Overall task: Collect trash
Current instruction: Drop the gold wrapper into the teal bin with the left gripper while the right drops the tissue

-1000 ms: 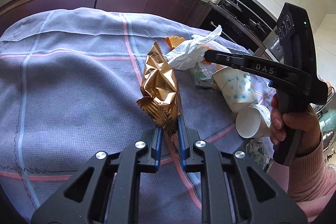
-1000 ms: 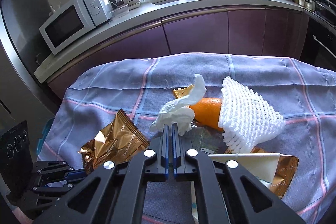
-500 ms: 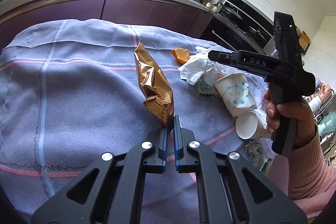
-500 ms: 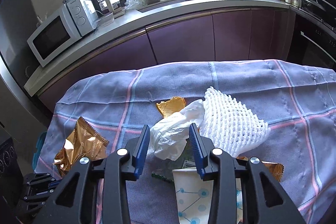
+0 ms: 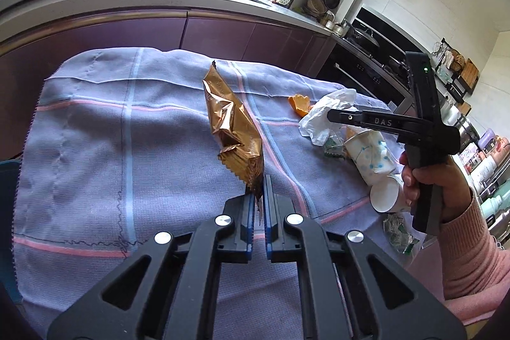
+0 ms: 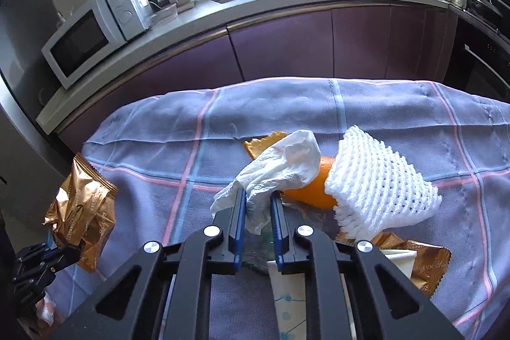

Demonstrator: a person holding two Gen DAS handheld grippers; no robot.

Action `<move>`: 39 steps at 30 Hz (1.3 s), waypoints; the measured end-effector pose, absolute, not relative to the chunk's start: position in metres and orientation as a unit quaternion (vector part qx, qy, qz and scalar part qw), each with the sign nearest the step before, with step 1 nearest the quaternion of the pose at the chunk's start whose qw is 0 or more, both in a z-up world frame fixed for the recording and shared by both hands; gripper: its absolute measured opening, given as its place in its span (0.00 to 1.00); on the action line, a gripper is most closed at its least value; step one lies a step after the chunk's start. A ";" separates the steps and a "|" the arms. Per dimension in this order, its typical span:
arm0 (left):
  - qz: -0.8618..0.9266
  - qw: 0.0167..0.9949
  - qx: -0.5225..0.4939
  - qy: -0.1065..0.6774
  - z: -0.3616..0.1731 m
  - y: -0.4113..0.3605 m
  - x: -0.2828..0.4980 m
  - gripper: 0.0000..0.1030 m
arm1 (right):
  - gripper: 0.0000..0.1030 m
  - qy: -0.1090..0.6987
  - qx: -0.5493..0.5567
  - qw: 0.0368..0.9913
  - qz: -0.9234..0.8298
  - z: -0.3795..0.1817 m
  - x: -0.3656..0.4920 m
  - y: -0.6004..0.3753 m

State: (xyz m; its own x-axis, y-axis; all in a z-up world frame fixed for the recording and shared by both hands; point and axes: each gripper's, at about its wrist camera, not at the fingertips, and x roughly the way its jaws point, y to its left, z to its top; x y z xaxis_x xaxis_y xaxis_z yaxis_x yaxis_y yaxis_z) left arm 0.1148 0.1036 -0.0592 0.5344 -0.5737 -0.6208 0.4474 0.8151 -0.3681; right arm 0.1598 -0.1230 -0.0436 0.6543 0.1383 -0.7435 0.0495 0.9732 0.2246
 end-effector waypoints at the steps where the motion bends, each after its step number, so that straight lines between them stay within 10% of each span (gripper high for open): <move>1: -0.289 0.874 -0.083 0.381 -0.057 0.110 0.114 0.05 | 0.13 0.409 0.109 0.905 0.032 -0.039 0.156 -0.119; 18: -0.110 0.926 -0.111 0.343 -0.028 0.302 0.071 0.05 | 0.13 0.370 0.059 0.875 0.306 0.000 0.153 0.071; 39: 0.018 0.881 -0.162 0.444 -0.126 0.423 0.098 0.06 | 0.21 0.454 -0.061 0.811 0.365 -0.068 0.204 0.272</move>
State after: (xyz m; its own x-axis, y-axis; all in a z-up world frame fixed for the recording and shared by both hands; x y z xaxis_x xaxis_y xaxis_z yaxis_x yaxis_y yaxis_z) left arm 0.0978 0.4229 -0.1262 0.6053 -0.1126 -0.7880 -0.1745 0.9471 -0.2694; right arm 0.2041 0.2725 -0.0676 0.3222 0.5361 -0.7802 -0.6474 0.7261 0.2316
